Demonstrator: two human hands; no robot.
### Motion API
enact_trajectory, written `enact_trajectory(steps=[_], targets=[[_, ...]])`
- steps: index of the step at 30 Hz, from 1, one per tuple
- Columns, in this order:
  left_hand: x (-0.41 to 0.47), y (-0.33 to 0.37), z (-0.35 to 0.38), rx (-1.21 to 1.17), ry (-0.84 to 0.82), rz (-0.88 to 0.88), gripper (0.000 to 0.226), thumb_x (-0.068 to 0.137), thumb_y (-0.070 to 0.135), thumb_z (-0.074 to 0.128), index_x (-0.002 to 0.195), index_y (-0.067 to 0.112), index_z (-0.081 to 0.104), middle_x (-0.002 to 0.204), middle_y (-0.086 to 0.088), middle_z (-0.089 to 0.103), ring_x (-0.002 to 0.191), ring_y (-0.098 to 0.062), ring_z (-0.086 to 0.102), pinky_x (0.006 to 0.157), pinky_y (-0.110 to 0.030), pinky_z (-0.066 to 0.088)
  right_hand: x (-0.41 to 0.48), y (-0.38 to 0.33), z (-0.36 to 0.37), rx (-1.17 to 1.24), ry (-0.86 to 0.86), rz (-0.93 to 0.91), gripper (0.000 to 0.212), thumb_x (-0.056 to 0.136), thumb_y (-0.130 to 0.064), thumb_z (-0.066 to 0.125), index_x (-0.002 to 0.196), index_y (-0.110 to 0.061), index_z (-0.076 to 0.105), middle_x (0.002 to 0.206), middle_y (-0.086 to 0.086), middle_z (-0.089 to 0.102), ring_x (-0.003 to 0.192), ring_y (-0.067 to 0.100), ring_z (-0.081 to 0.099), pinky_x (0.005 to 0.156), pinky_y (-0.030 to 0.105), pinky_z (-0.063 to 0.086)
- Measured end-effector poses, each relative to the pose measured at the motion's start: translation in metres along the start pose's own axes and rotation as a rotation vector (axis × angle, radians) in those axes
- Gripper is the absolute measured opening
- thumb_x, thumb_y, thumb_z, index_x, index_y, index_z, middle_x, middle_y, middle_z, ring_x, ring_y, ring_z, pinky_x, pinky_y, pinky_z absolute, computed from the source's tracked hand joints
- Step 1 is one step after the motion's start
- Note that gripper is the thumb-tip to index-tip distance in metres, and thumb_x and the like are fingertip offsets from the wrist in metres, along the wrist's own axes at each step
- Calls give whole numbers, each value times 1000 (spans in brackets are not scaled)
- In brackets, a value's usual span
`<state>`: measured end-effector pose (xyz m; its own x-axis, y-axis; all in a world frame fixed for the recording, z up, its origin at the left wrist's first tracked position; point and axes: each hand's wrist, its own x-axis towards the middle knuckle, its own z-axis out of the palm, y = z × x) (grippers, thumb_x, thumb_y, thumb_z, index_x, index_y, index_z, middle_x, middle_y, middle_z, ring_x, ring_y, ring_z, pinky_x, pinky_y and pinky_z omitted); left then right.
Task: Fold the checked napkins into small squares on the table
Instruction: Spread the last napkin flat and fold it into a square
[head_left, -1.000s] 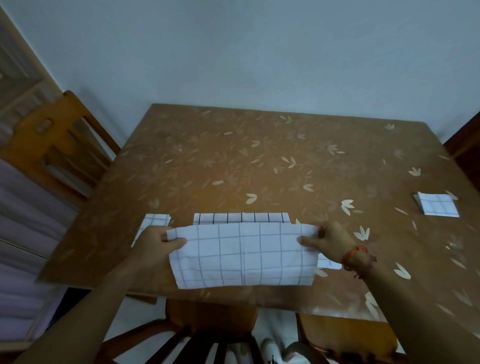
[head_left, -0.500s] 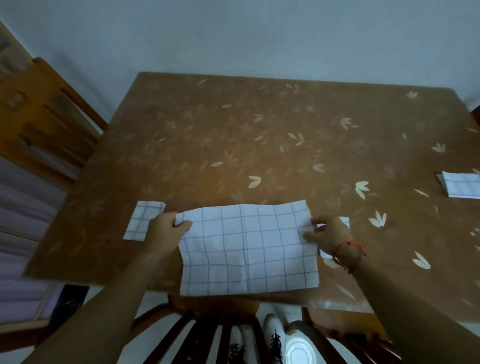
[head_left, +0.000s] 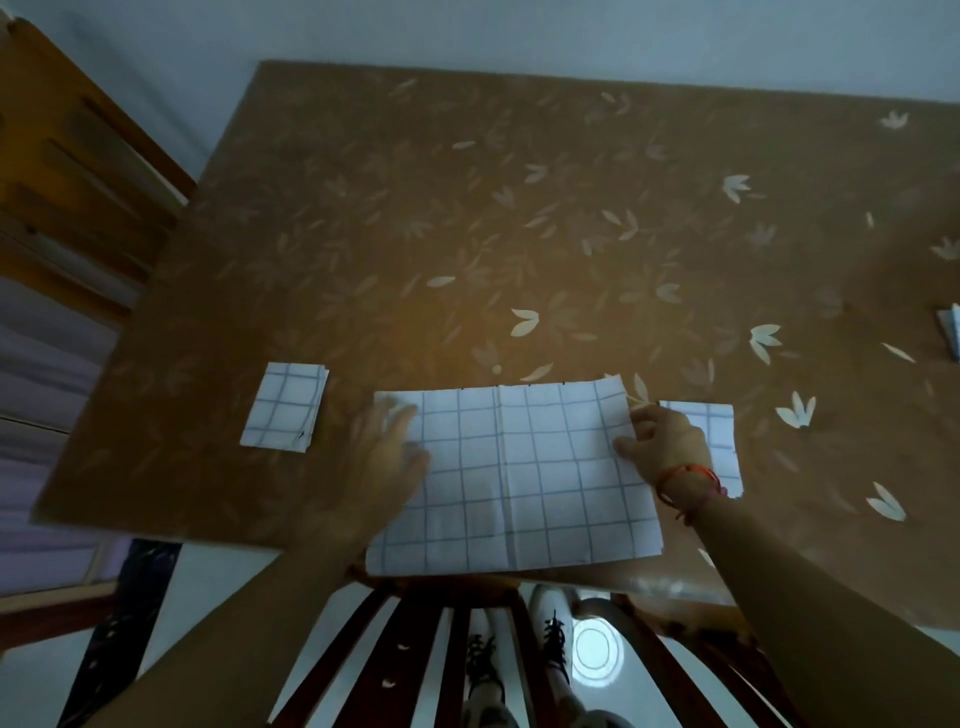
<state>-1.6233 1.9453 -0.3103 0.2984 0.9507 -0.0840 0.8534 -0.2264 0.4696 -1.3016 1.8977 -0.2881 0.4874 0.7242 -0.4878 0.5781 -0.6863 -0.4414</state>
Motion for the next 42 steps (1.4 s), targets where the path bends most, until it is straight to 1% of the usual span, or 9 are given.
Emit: enact_trajectory(steps=[6, 11, 14, 17, 21, 27, 34, 39, 42], targets=[[-55, 45, 48, 129, -142, 412, 47, 88, 26, 57, 133, 16, 50, 147, -11, 38, 138, -26, 31, 110, -41, 30, 1, -1, 3, -62, -3, -49, 52, 80, -22, 71, 129, -19, 55, 113, 9, 67, 106, 33, 61, 93, 40, 51], [-79, 56, 62, 219, -209, 347, 56, 92, 35, 46, 143, 12, 37, 156, -11, 25, 144, -27, 19, 115, -46, 26, -12, 1, 13, -247, 120, -150, 61, 81, -35, 68, 135, -20, 45, 122, 13, 52, 109, 33, 55, 89, 44, 53], [-103, 56, 65, 219, -216, 373, 57, 94, 35, 41, 143, 6, 39, 154, -13, 29, 143, -26, 23, 114, -43, 30, -41, 1, 32, -322, 170, -418, 55, 85, -32, 62, 134, -12, 47, 130, 15, 47, 117, 33, 49, 93, 46, 50], [-124, 50, 73, 277, -258, 353, 65, 95, 39, 35, 148, 3, 28, 157, -16, 21, 146, -28, 17, 115, -43, 27, -82, 11, 65, -426, 38, -710, 59, 85, -25, 59, 139, -9, 41, 145, 17, 40, 132, 31, 41, 105, 42, 43], [-135, 47, 81, 313, -294, 304, 66, 94, 39, 31, 147, 0, 28, 156, -20, 22, 145, -31, 20, 112, -47, 33, -120, 37, 102, -607, -60, -878, 67, 88, -41, 42, 143, -2, 32, 151, 24, 28, 141, 37, 29, 110, 45, 35], [-142, 47, 78, 371, -273, 334, 71, 91, 43, 44, 146, 0, 32, 156, -20, 23, 145, -30, 19, 115, -46, 24, -134, 62, 127, -702, -135, -840, 77, 94, -51, 41, 148, 0, 21, 156, 23, 11, 146, 36, 12, 113, 51, 28], [-149, 16, 67, 442, -241, 312, 69, 92, 40, 33, 147, -2, 28, 157, -20, 18, 146, -32, 16, 116, -45, 15, -126, 76, 98, -731, -53, -710, 80, 87, -52, 35, 144, 4, 29, 153, 26, 22, 141, 39, 24, 109, 51, 35], [-141, 17, 60, 419, -216, 296, 74, 83, 31, 66, 144, 1, 37, 154, -19, 28, 144, -32, 23, 113, -51, 28, -119, 84, 85, -722, 2, -644, 82, 81, -45, 57, 144, 1, 31, 152, 29, 22, 140, 42, 25, 107, 53, 37], [-136, 24, 61, 420, -232, 293, 78, 79, 31, 71, 145, 5, 38, 154, -20, 27, 143, -34, 24, 108, -55, 35, -119, 75, 87, -680, 24, -659, 81, 81, -46, 52, 147, -6, 29, 152, 29, 22, 141, 42, 24, 109, 53, 36]])
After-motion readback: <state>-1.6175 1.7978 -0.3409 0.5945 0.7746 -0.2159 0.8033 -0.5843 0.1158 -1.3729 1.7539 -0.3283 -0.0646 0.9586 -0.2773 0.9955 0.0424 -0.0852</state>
